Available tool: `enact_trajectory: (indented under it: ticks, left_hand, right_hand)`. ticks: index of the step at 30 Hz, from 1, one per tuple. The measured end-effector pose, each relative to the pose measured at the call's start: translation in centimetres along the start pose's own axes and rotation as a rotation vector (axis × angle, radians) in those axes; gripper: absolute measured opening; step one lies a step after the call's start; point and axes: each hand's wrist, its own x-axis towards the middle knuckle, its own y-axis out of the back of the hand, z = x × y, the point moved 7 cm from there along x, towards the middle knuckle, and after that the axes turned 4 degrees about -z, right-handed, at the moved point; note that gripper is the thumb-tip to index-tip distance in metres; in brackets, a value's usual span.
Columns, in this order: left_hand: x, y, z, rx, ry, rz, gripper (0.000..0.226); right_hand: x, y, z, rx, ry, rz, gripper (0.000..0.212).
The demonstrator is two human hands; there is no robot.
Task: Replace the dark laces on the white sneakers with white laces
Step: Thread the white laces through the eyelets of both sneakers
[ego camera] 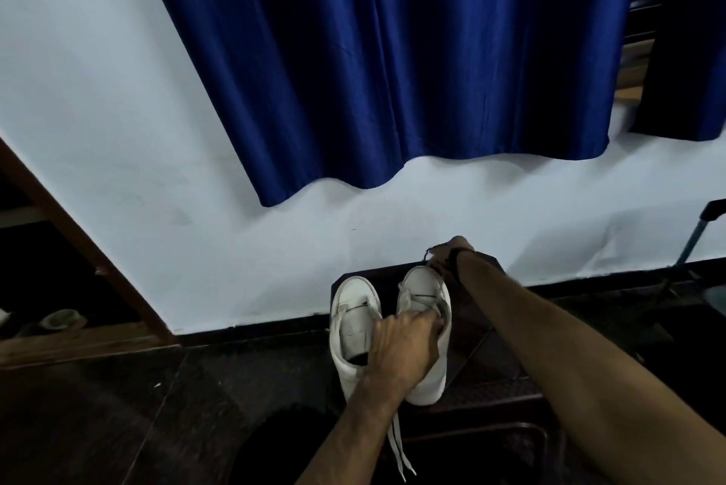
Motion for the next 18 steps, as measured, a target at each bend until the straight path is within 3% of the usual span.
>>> enact_trajectory:
  ticks: [3,9,11,15,18]
  left_hand:
    - [0.1,0.0,0.0,-0.005,-0.011,0.000,0.022]
    - [0.2,0.1,0.0,-0.016,-0.001,0.012,0.019]
    - [0.1,0.4,-0.1,-0.025,-0.003,0.042,0.018]
    - [0.0,0.9,-0.7,-0.165,0.063,0.048,0.023]
    - [0.2,0.7,-2.8,-0.487,0.238,0.067,0.034]
  right_hand:
    - [3.9,-2.4,-0.9,0.131,0.001,-0.045,0.017]
    - [4.4,-4.2,-2.8,-0.143,0.158,-0.212,0.025]
    - [4.6,-4.0,-3.2,-0.295,0.173,-0.176,0.027]
    - [2.9,-2.6,-2.3,-0.837,0.230,-0.026,0.034]
    - [-0.6,-0.6,-1.4,-0.702,0.349,0.184,0.027]
